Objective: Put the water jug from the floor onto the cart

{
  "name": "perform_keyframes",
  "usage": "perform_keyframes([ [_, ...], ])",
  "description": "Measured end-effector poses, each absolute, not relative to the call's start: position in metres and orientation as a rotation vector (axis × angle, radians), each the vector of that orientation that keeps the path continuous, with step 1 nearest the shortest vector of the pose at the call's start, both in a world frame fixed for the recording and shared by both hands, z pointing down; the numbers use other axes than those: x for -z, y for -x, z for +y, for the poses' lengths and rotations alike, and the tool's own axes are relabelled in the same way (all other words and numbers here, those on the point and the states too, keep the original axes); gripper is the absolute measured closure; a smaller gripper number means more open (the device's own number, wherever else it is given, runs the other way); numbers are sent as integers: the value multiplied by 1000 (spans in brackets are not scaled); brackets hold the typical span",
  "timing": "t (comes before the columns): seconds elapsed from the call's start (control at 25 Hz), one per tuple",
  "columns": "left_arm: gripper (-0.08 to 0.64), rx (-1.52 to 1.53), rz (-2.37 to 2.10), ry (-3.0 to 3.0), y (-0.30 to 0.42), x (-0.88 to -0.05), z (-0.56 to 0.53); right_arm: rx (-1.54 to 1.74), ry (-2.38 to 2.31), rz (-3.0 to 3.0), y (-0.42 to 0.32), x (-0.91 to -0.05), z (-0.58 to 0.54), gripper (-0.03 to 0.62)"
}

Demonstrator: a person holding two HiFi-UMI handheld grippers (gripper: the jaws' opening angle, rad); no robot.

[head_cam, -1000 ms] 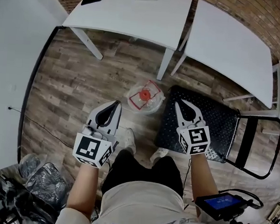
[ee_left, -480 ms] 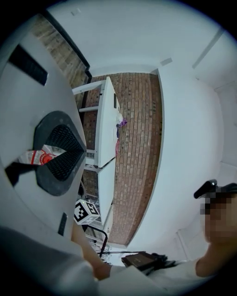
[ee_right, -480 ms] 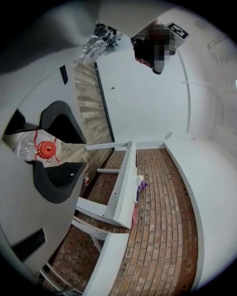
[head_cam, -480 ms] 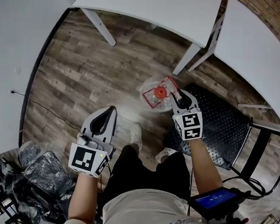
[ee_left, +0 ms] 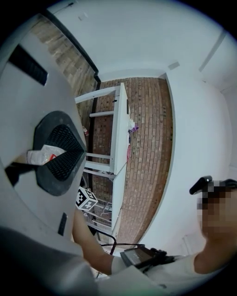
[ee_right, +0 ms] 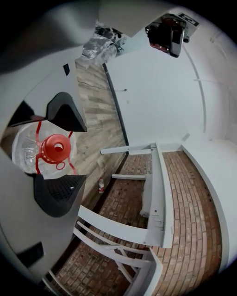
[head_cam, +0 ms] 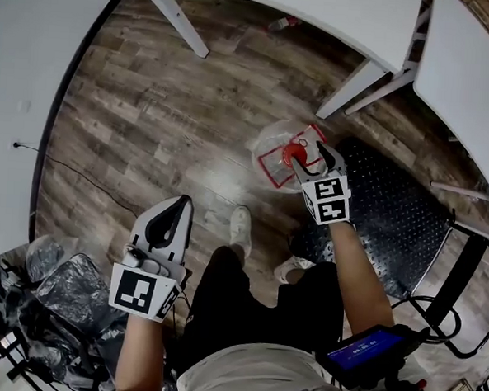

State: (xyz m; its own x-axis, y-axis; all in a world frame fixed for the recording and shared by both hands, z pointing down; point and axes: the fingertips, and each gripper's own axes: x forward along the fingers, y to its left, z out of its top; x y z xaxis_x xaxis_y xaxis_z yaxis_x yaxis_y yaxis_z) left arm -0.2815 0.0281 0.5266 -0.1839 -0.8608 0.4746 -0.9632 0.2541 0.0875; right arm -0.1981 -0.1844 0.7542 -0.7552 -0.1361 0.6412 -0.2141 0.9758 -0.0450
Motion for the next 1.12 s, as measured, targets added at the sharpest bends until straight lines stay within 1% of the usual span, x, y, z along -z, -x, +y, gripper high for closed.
perform_keyframes([
  [0.12, 560, -329, -2104, -1629, 286, -543, 33, -146, -211, -2408, 204, -785, -178, 302],
  [0.4, 558, -312, -2083, -1603, 294, -567, 44, -143, -199, -2353, 210, -833, -169, 268],
  [0.68, 558, -314, -2084, -1587, 298, -576, 48, -136, -189, -2341, 212, -853, -165, 268],
  [0.84, 558, -311, -2071, -1596, 295, -577, 51, -97, -215, -2358, 213, -850, -167, 272],
  [1.12, 558, -308, -2074, -1605, 294, -571, 55, -135, -222, -2367, 214, -849, -168, 279],
])
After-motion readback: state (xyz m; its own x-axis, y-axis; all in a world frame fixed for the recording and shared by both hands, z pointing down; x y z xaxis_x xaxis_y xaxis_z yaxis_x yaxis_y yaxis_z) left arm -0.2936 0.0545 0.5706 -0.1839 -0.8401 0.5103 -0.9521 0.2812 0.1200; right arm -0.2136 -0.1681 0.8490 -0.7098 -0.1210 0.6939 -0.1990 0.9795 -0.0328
